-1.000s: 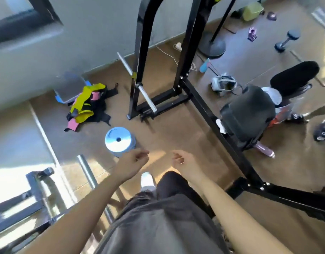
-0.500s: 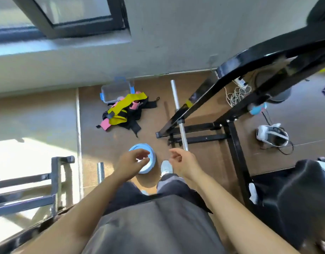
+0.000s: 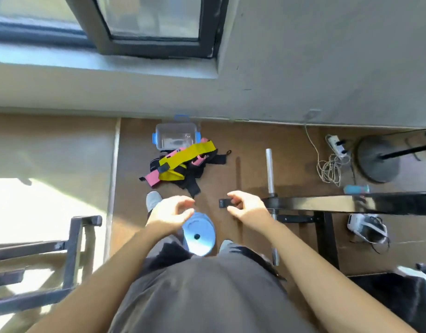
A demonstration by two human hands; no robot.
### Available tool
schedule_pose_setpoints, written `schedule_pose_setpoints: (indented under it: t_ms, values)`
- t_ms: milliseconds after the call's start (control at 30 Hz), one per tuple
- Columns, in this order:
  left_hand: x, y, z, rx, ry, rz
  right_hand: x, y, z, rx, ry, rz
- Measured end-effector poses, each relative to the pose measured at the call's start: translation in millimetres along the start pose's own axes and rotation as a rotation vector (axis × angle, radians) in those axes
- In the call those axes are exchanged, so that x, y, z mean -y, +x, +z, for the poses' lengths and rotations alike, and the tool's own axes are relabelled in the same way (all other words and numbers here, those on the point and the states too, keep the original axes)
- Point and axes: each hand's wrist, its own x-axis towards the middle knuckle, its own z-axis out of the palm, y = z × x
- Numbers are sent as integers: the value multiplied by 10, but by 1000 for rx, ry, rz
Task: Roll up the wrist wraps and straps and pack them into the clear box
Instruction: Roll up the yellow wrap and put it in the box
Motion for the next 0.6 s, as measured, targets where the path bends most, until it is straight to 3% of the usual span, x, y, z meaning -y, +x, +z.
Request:
schedule_pose_setpoints:
  t_ms: [267, 467, 600]
  values:
    - [460, 848, -1208, 64, 85, 82, 995, 839, -286, 37, -123, -14]
    - [633, 1458, -1553, 26, -17, 27, 1324, 1655, -492, 176, -271, 0]
    - [845, 1985, -1635, -34, 44, -42, 1345, 2537, -466, 259, -412, -150]
